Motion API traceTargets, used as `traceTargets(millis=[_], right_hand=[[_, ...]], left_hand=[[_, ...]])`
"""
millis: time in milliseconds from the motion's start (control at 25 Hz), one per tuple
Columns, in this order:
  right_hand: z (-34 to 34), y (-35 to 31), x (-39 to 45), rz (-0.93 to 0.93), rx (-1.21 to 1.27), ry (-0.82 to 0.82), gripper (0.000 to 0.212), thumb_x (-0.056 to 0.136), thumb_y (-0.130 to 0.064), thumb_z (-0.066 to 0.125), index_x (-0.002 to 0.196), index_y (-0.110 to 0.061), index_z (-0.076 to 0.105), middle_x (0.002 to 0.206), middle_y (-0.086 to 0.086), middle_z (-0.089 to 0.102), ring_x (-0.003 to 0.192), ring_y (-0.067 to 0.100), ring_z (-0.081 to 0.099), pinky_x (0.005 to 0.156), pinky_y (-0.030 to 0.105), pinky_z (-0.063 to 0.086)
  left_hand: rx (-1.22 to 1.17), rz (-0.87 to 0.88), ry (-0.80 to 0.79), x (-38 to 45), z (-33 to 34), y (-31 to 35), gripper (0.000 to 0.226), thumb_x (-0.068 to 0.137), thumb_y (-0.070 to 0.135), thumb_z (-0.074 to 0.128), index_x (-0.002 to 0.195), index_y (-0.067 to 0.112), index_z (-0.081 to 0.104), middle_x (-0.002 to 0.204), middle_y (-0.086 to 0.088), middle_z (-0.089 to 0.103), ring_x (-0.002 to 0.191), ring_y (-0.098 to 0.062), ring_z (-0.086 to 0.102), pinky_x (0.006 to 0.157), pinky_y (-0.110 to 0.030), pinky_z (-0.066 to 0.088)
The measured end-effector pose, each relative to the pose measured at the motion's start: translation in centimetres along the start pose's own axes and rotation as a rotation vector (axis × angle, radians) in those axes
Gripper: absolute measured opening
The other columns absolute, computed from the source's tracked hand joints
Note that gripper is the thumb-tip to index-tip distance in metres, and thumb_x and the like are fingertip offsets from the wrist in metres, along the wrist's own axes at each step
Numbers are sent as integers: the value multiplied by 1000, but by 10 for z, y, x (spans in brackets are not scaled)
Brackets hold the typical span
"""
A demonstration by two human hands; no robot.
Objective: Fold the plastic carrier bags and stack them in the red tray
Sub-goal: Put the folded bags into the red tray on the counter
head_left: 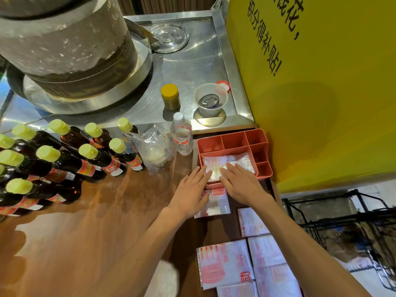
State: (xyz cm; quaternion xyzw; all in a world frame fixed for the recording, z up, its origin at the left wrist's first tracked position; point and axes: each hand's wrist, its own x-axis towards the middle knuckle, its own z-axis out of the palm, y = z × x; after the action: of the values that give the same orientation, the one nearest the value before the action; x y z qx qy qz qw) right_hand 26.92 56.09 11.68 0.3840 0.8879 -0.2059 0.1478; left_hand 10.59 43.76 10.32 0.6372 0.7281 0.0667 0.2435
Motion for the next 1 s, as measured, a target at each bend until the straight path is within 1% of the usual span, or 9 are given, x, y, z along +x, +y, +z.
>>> traceTargets(millis=[240,400,480,600,680,760,840,920,1000], right_hand=[[-18,1,9,0,174,-81,45,109,-33,29,147,-15,47,158,5,38,144,23,35,119,42,28],[-8,12,-13,11,274,146,48,107,-40,37,152,-23,41,162,-2,33,150,17,25,123,43,25],[-1,21,-32,11,344,275,48,106,-35,44,153,-23,40,161,-4,33,151,14,24,123,42,26],[12,35,-66,24,434,479,43,101,-16,54,144,-17,50,150,-2,47,141,14,39,115,35,38],[29,45,-88,159,493,555,35,99,-15,57,134,-16,57,133,-1,57,124,18,53,101,38,49],[48,55,-105,400,468,479,30,97,-25,60,127,-16,59,121,2,63,111,22,61,92,43,52],[66,62,-118,575,324,288,35,95,-39,62,122,-16,59,117,4,64,106,24,62,90,41,51],[79,59,-127,623,208,136,48,93,-51,62,125,-16,55,126,5,59,113,23,58,93,38,50],[91,50,-127,649,168,101,63,91,-58,61,135,-15,47,138,6,49,124,24,52,100,36,48]], left_hand=[[-101,-10,75,-16,0,-4,68,103,39,45,160,31,9,167,9,3,153,-11,-1,125,-37,15],[-103,-63,65,-32,6,-10,66,102,47,40,159,33,10,167,9,5,154,-12,2,125,-42,17],[-105,-113,43,-38,12,-10,65,102,48,41,159,31,14,167,7,9,154,-15,7,124,-42,19],[-205,-276,40,-44,29,-3,65,100,45,49,156,26,23,163,2,24,150,-18,23,119,-41,29],[-389,-376,62,-48,41,3,58,98,42,56,149,23,36,152,0,43,137,-17,44,108,-36,43],[-581,-459,97,-47,52,9,47,96,36,61,138,22,46,138,0,56,123,-16,56,96,-32,48],[-684,-585,114,-41,57,15,44,95,36,64,133,20,48,133,-2,60,117,-19,60,92,-35,54],[-764,-709,105,-34,62,21,46,94,37,67,130,15,47,128,-4,62,111,-22,64,79,-31,57],[-822,-791,94,-26,64,26,45,93,33,69,126,11,48,122,-7,63,105,-23,65,65,-25,51]])
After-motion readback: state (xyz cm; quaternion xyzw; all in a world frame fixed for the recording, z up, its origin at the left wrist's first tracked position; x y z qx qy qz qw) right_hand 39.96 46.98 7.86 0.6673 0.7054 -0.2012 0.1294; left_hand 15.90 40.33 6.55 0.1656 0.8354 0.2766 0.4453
